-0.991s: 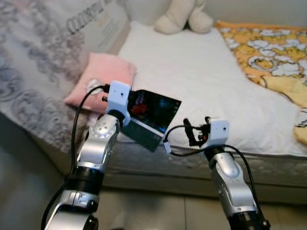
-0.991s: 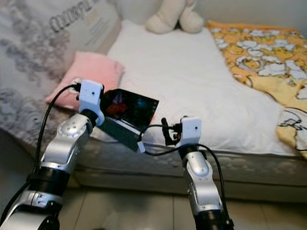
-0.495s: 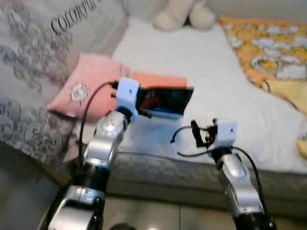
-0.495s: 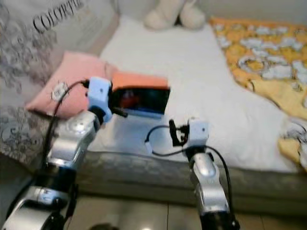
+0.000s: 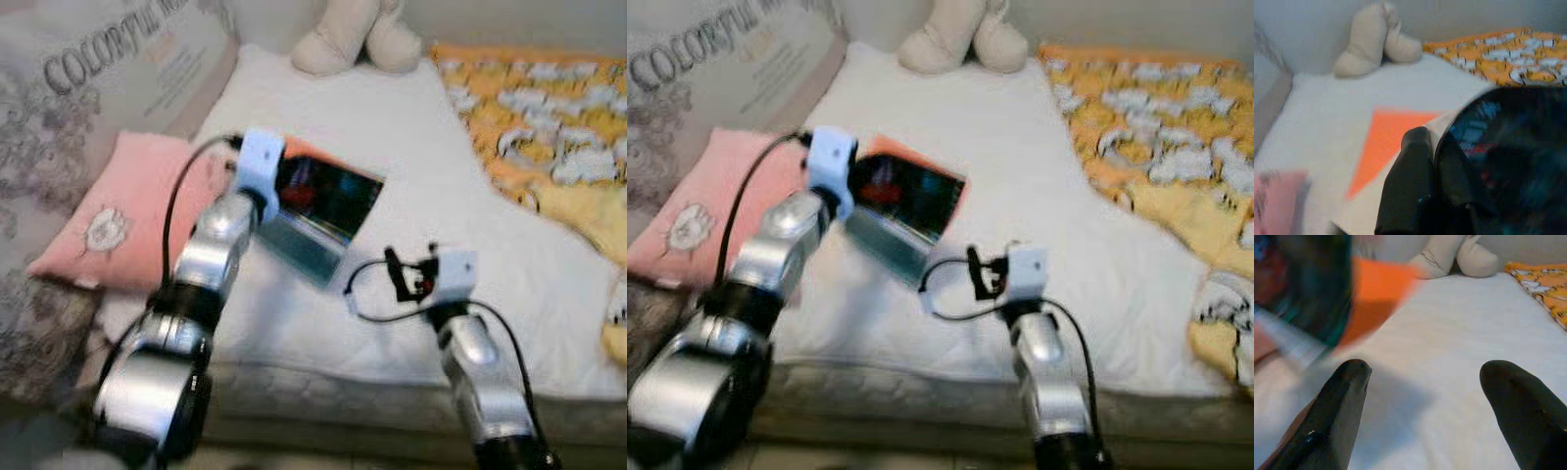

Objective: Clean up the room

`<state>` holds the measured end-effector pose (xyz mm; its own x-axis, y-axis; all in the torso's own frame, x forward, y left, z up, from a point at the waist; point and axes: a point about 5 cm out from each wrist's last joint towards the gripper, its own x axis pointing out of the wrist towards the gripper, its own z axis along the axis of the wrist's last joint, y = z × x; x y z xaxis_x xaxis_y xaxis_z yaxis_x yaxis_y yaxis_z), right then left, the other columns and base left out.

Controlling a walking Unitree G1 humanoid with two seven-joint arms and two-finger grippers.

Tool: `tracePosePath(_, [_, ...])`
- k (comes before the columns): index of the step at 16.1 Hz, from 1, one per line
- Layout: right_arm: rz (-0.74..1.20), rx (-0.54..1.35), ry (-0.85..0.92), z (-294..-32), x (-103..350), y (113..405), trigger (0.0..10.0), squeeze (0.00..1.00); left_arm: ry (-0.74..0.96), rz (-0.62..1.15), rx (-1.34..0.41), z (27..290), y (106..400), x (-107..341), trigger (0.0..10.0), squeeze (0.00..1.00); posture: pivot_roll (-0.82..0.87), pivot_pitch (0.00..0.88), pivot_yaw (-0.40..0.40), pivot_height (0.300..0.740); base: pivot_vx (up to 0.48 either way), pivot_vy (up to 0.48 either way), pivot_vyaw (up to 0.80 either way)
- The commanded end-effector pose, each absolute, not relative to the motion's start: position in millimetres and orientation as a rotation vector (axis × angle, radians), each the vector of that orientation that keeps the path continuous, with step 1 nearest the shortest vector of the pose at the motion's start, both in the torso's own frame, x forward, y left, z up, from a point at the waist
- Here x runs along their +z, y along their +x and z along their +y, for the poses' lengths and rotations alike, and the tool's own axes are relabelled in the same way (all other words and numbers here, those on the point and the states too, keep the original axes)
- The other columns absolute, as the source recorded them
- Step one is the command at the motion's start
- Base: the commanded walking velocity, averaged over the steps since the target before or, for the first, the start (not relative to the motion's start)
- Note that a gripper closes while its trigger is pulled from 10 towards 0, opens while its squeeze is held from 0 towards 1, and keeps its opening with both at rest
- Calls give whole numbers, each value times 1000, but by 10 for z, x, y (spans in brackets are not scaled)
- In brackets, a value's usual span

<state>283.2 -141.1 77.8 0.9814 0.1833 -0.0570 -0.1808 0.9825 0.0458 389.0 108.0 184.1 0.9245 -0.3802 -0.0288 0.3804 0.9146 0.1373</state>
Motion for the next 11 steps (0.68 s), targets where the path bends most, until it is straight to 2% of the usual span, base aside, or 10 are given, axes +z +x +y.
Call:
tracePosePath(1, [48, 215, 52, -1302, 813, 2831, 10000, 0, 150, -20, -348, 1200, 3979, 1972, 10000, 0, -2, 0, 14, 740, 0, 0, 0])
tracePosePath(4, [58, 224, 51, -1297, 801, 2783, 10000, 0, 240, -52, -269, 1283, 4102, 2125, 10000, 0, -17, 7, 13, 740, 0, 0, 0])
tracePosePath(7, [95, 237, 29, -1360, 757, 2607, 10000, 0, 337, -69, -154, 1473, 4116, 2050, 10000, 0, -49, 89, -4, 740, 0, 0, 0])
tracePosePath(9, [141, 238, 9, -1445, 694, 2445, 10000, 0, 351, 25, -243, 1457, 3950, 1564, 10000, 0, -77, 139, -18, 740, 0, 0, 0])
tracePosePath(11, [175, 237, 9, -1468, 657, 2332, 10000, 0, 290, 167, -434, 1285, 3710, 1070, 10000, 0, -87, 174, -28, 740, 0, 0, 0])
